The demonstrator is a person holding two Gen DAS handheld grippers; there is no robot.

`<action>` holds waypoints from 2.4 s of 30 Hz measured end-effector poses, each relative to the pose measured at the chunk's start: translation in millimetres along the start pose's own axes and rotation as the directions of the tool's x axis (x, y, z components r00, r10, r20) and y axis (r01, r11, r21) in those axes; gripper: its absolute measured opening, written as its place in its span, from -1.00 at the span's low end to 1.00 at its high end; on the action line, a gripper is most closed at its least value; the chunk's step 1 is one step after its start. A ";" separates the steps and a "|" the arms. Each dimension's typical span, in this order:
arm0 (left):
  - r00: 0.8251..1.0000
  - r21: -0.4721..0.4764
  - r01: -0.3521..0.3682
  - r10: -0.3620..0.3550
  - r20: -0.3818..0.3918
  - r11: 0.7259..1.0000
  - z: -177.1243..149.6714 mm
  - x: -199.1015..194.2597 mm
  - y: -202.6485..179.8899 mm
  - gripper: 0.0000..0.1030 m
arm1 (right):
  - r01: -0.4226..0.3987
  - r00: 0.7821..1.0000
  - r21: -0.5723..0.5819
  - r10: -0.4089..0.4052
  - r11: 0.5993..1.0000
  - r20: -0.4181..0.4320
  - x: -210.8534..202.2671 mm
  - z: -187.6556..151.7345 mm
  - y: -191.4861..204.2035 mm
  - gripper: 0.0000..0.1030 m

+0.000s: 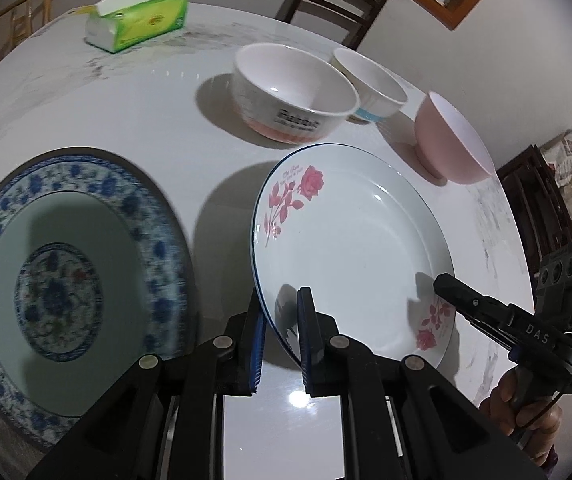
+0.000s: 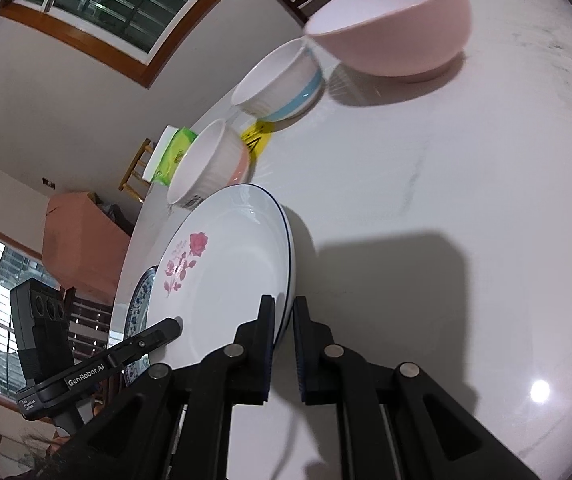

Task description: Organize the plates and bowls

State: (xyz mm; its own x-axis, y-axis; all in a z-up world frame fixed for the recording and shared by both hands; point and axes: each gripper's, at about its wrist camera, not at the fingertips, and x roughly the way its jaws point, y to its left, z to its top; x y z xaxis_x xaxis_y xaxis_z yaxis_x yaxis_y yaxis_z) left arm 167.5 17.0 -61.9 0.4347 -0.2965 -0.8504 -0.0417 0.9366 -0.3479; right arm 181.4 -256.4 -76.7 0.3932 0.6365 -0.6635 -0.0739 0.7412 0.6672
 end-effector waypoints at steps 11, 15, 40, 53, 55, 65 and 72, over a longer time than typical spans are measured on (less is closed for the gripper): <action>0.997 -0.066 -0.043 0.047 0.061 0.997 -6.5 -38.6 48.9 -0.76 | -0.043 0.998 -0.083 0.039 0.996 -0.055 29.1 0.4 50.8 -0.82; 0.995 -0.100 -0.064 0.071 0.070 0.993 -13.1 -50.7 72.4 -0.76 | -0.056 0.995 -0.114 0.046 0.992 -0.089 45.6 -3.4 70.0 -0.81; 0.989 -0.241 -0.102 0.124 0.079 0.965 -48.7 -89.0 163.3 -0.70 | -0.067 0.978 -0.269 0.010 0.961 -0.209 100.4 -35.5 154.2 -0.79; 0.980 -0.195 -0.152 0.173 0.094 0.969 -52.0 -93.3 167.3 -0.64 | -0.054 0.972 -0.266 -0.010 0.962 -0.233 112.9 -41.6 158.8 -0.79; 0.977 -0.181 -0.169 0.188 0.099 0.969 -52.6 -94.5 164.8 -0.58 | -0.054 0.972 -0.264 -0.010 0.963 -0.236 114.2 -42.9 159.3 -0.79; 0.948 -0.088 -0.268 0.279 0.156 0.959 -44.2 -114.3 152.0 0.79 | -0.048 0.973 -0.270 -0.016 0.962 -0.231 116.7 -43.5 161.5 -0.81; 0.962 -0.166 -0.218 0.241 0.130 0.962 -40.6 -119.8 173.8 0.79 | -0.051 0.976 -0.274 -0.010 0.960 -0.218 117.5 -43.1 160.8 -0.81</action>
State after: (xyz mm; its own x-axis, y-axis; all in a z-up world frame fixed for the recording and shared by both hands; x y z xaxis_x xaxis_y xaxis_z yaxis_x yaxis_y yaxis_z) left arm 71.7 207.8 -36.5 0.5251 -0.0356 -0.8503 -0.2845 0.9343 -0.2149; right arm 176.2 -53.2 -61.9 0.1844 0.6600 -0.7282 -0.3421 0.7377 0.5820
